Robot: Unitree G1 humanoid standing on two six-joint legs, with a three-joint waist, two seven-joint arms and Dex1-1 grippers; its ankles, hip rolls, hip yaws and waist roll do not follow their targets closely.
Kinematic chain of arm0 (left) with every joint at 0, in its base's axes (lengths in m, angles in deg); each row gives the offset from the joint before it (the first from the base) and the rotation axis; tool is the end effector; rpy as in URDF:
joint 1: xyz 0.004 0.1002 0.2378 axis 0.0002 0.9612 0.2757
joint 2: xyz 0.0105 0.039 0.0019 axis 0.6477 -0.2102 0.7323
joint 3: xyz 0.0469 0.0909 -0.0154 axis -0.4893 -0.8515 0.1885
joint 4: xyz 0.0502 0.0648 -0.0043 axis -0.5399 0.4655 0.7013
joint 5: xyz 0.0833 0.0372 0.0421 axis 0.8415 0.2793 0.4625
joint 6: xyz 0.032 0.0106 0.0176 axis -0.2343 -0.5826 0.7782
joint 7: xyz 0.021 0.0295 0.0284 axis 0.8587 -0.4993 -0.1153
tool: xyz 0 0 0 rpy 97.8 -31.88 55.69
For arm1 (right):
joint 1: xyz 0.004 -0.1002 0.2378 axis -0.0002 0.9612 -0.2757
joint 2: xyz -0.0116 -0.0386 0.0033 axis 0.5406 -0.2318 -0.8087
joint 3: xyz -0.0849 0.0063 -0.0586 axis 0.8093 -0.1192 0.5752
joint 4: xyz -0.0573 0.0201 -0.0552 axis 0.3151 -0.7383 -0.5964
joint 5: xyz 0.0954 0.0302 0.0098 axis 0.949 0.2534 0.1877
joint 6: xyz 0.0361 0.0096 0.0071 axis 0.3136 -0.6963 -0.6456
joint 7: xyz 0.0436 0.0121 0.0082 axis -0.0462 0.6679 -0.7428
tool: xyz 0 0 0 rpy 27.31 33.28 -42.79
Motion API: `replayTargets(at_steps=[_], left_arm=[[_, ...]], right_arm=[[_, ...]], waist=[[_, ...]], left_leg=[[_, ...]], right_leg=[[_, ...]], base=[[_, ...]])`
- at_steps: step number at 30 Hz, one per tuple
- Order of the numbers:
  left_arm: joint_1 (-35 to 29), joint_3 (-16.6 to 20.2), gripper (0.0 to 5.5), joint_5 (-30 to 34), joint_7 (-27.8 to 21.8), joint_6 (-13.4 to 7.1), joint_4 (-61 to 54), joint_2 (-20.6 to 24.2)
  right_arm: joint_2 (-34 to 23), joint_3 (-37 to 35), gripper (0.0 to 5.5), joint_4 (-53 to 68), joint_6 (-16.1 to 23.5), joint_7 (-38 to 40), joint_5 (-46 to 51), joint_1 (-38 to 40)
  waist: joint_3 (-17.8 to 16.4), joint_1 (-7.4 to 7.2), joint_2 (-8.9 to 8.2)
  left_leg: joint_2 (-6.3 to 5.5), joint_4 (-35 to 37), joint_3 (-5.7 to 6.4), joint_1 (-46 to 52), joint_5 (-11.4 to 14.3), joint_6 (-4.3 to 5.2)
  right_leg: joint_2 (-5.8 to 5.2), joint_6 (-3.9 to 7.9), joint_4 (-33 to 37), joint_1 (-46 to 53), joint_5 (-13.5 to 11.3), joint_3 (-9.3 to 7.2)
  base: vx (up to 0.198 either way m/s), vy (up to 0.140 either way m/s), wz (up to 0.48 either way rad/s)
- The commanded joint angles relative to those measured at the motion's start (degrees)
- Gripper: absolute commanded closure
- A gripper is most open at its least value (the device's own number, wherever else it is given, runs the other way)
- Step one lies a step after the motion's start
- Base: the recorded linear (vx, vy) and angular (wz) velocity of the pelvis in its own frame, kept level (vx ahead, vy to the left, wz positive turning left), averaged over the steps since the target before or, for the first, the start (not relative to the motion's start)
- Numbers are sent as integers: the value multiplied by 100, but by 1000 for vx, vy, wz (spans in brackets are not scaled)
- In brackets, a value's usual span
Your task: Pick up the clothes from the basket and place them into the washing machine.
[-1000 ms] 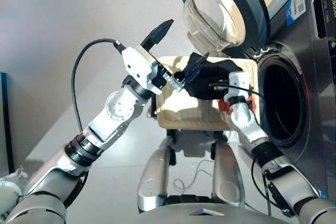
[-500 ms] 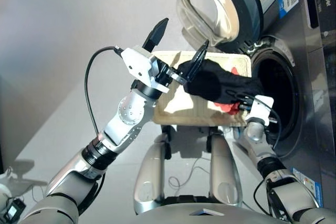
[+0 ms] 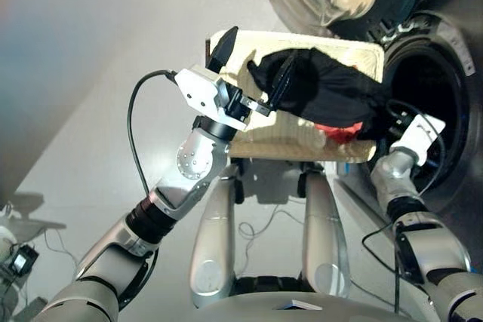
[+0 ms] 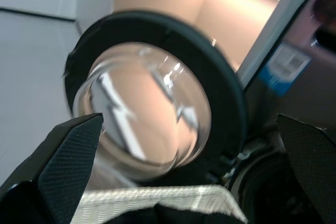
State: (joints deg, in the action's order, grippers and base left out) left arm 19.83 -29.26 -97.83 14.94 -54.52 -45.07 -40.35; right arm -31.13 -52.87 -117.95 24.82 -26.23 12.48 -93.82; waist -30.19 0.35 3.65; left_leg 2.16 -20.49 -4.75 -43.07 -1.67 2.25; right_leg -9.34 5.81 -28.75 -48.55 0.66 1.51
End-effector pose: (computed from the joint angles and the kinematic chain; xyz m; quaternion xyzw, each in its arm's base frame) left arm 0.2343 0.0938 0.1674 -0.0945 -0.3446 -0.2960 0.8858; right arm 0.2943 -0.2853 0.0800 -0.1087 -0.0776 -0.4754 0.8696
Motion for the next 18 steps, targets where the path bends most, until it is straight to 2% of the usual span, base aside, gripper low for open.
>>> replayTargets(at_steps=[1,2,3,12,16,17,18], left_arm=[[-119,153,0,199,106,-401,-492,-145],[-111,156,0,225,145,-407,-505,-157],[-108,166,0,268,182,-395,-514,-161],[-106,295,0,394,374,-400,-593,-51],[-106,375,0,406,466,-381,-615,35],[-94,400,0,411,499,-373,-609,57],[-102,410,0,395,506,-373,-626,78]], right_arm=[[-698,-92,550,-2,71,259,176,-363],[-755,-71,550,37,82,317,146,-449],[-846,-69,550,43,77,338,158,-535],[-1648,-156,550,-151,63,367,483,-929],[-1989,-471,550,-314,210,461,1024,-1125],[-2074,-596,550,-400,279,494,1243,-1152],[-2167,-660,550,-463,337,482,1415,-1194]], waist=[[40,52,249],[40,56,258],[40,50,272],[40,11,246],[40,-21,204],[40,-39,197],[40,-46,192]], left_leg=[[-132,-827,-77,-289,670,25],[-135,-824,-91,-408,610,23],[-117,-922,-100,-516,682,29],[-82,-1167,-140,-1087,729,40],[-97,-1204,-163,-1243,715,29],[-94,-1233,-159,-1232,785,35],[-98,-1207,-164,-1285,729,28]], right_leg=[[207,108,40,-32,-12,72],[200,102,42,-156,-68,77],[205,103,-48,-265,-10,91],[207,96,-288,-871,-21,113],[205,91,-302,-1034,-67,142],[208,97,-336,-1027,-5,139],[201,96,-306,-1083,-63,146]], base=[[0,0,0],[0,0,0],[0,0,0],[0,0,0],[0,0,0],[0,0,0],[0,0,0]])
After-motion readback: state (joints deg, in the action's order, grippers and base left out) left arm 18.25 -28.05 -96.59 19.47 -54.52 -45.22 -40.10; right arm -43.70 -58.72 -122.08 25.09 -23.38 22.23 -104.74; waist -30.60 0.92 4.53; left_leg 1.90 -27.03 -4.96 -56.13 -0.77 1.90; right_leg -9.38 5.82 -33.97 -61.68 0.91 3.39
